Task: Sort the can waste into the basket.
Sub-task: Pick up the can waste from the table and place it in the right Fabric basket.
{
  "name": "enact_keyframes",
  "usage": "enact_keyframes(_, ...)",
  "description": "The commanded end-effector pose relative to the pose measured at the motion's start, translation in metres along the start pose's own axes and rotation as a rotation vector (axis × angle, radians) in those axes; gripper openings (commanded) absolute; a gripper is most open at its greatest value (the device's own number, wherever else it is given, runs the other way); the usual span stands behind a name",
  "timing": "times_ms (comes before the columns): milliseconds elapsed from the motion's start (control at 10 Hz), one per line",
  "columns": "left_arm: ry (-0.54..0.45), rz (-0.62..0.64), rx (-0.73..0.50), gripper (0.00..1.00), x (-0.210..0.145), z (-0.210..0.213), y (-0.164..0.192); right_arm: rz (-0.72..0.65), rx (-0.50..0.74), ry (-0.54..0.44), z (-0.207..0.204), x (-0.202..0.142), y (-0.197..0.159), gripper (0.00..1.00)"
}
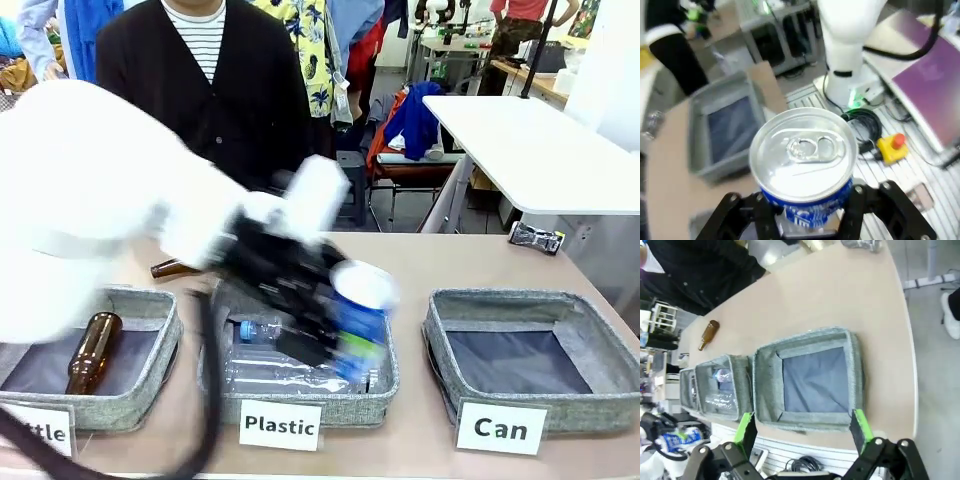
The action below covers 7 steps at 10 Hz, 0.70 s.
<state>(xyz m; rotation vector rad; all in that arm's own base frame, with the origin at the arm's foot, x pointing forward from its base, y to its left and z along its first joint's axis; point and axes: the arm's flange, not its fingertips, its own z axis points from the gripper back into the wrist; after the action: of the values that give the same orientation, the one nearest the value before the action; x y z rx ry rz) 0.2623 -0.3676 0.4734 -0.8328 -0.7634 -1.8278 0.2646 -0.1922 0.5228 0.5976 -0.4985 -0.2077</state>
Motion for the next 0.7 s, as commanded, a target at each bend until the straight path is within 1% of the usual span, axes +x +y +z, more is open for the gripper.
enact_keyframes(0,0.176,-0.011,-0.018,0.35,0.026,-0.069,0.080,0.018,0.152,0.013,0.016,-0.010,-0.025,1.00)
enact_keyframes(100,0.204,-0.052,0.064,0.35,0.046,-0.112,0.102,0.000,0.000,0.000,0.000,0.000,0.000,1.00)
enact_keyframes(300,0.261,-0.023,0.102,0.35,0.087,-0.176,0.148,0.000,0.000,0.000,0.000,0.000,0.000,1.00)
enact_keyframes(400,0.302,-0.007,0.131,0.35,0.095,-0.199,0.167,0.000,0.000,0.000,0.000,0.000,0.000,1.00)
enact_keyframes(500,0.322,0.011,0.127,0.35,0.097,-0.218,0.183,0.000,0.000,0.000,0.000,0.000,0.000,1.00)
enact_keyframes(600,0.315,0.004,0.143,0.35,0.099,-0.232,0.196,0.000,0.000,0.000,0.000,0.000,0.000,1.00)
